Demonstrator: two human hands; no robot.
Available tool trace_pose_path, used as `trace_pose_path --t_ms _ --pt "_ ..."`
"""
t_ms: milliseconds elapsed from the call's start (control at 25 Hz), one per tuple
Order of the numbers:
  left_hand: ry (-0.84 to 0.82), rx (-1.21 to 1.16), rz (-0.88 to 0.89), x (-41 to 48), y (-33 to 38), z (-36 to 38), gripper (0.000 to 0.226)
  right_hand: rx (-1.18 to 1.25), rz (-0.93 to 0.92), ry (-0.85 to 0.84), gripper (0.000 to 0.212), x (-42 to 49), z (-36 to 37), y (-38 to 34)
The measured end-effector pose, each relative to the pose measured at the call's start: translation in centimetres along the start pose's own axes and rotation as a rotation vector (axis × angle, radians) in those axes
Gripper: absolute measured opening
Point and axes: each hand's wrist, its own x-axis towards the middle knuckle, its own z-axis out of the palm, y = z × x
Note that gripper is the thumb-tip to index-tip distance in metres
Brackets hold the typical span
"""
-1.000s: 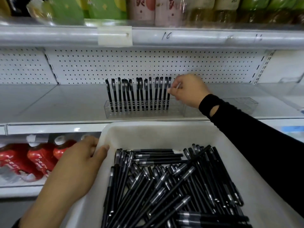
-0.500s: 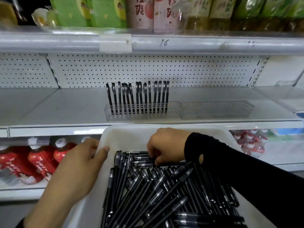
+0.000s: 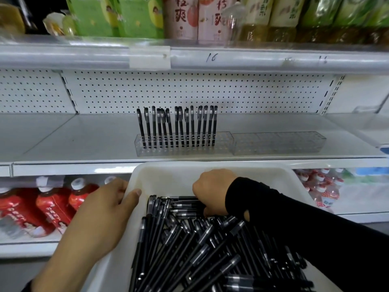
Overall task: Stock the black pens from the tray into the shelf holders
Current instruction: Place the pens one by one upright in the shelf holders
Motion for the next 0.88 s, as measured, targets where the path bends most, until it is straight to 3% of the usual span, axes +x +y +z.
trace_pose_path --t_ms 160,320,520,680,880 --pt "-0.002 0.004 0.004 -0.1 0.1 0.0 0.022 0.059 -0.019 -0.046 0.029 0.4 0.1 0.7" --pt "-0.010 -0.006 0.002 0.0 0.0 0.0 0.023 0.121 -0.010 0.011 0.015 0.9 1.0 1.2" --pt "-0.003 0.006 0.008 -0.2 0.1 0.0 0.023 0.285 -0.082 -0.051 0.017 0.8 0.7 1.1" --pt "0.001 0.011 0.008 -0.1 0.0 0.0 0.022 0.362 -0.099 0.002 0.015 -0.1 -0.6 1.6" --pt "-0.007 0.003 0.005 0.0 -0.2 -0.1 0.022 0.953 -0.158 -0.038 0.007 -2.6 -4.2 5.7"
